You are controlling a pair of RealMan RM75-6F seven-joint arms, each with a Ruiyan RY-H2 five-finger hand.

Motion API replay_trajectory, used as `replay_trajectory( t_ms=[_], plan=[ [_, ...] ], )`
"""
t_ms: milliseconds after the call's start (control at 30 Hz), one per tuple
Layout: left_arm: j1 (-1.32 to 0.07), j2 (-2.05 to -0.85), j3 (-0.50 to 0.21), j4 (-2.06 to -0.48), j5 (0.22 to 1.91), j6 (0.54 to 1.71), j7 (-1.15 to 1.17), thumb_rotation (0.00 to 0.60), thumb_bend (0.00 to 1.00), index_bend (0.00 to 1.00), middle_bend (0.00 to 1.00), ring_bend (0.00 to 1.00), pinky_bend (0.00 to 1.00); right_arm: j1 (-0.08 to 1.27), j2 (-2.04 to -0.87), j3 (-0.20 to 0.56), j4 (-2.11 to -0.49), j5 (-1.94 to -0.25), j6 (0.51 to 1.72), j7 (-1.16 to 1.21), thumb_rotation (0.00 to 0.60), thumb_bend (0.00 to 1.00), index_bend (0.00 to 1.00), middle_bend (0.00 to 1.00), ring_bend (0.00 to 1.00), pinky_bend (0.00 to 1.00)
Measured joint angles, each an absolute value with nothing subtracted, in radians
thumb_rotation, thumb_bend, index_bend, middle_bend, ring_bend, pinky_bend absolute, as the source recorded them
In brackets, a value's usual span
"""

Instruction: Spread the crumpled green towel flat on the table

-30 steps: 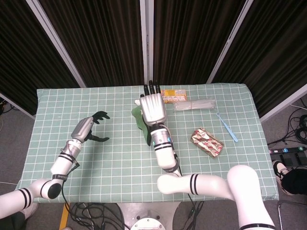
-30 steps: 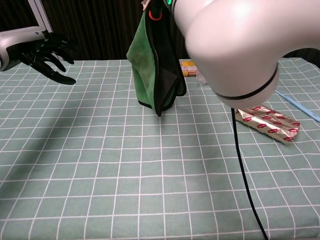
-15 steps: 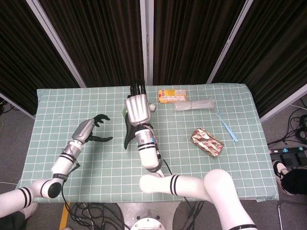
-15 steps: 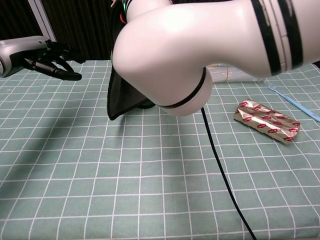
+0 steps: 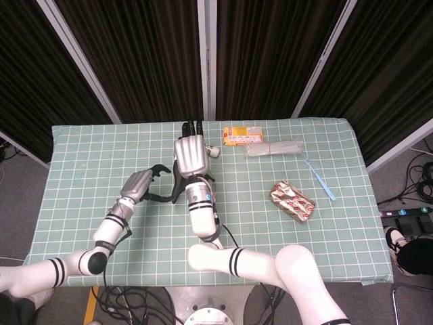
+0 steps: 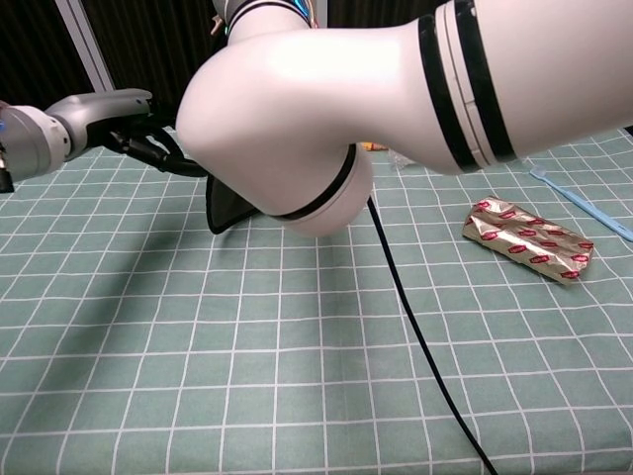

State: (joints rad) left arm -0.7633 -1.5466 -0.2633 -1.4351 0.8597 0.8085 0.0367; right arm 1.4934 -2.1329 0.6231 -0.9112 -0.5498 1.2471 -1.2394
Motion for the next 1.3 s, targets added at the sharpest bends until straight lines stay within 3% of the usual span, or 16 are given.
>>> replay_trajectory(
  t_ms=[167,333,600,733,967,1300],
  plan=[
    [-0.802,-1.601,-0.275,-1.421,0.765,0.839,0.118,0.387,0.00,0.30,0.28,0.29,0.35,1.482,-2.115,0.631,-0.944,-0.550,1.243,-1.230,0.429,0.49,0.65,0.17,0.03,0.09],
    [-0.820,-1.653,-0.283,-1.386,0.713,0.875,0.151,0.426,0.02,0.33,0.28,0.29,0.35,1.462,-2.092,0.632,-1.004,-0.551,1.255,-1.227,0.435,0.49,0.65,0.17,0.02,0.09],
    [-0.799,-1.690,-0.305,-1.351,0.704,0.887,0.090,0.533,0.23,0.58,0.34,0.30,0.35,1.420,-2.052,0.630,-1.118,-0.540,1.281,-1.218,0.431,0.49,0.65,0.16,0.02,0.09],
    [-0.781,-1.699,-0.309,-1.338,0.743,0.905,0.057,0.600,0.32,0.69,0.44,0.40,0.35,1.391,-2.026,0.621,-1.179,-0.537,1.293,-1.208,0.433,0.49,0.65,0.16,0.02,0.09],
    [-0.752,-1.701,-0.307,-1.344,0.831,0.913,-0.010,0.600,0.41,0.84,0.54,0.40,0.35,1.325,-1.974,0.611,-1.312,-0.525,1.300,-1.152,0.432,0.49,0.65,0.16,0.01,0.09],
    [-0.710,-1.575,-0.279,-1.436,0.968,0.899,-0.063,0.600,0.42,0.85,0.54,0.40,0.35,1.203,-1.841,0.541,-1.519,-0.572,1.305,-1.042,0.432,0.49,0.64,0.16,0.01,0.09]
  ],
)
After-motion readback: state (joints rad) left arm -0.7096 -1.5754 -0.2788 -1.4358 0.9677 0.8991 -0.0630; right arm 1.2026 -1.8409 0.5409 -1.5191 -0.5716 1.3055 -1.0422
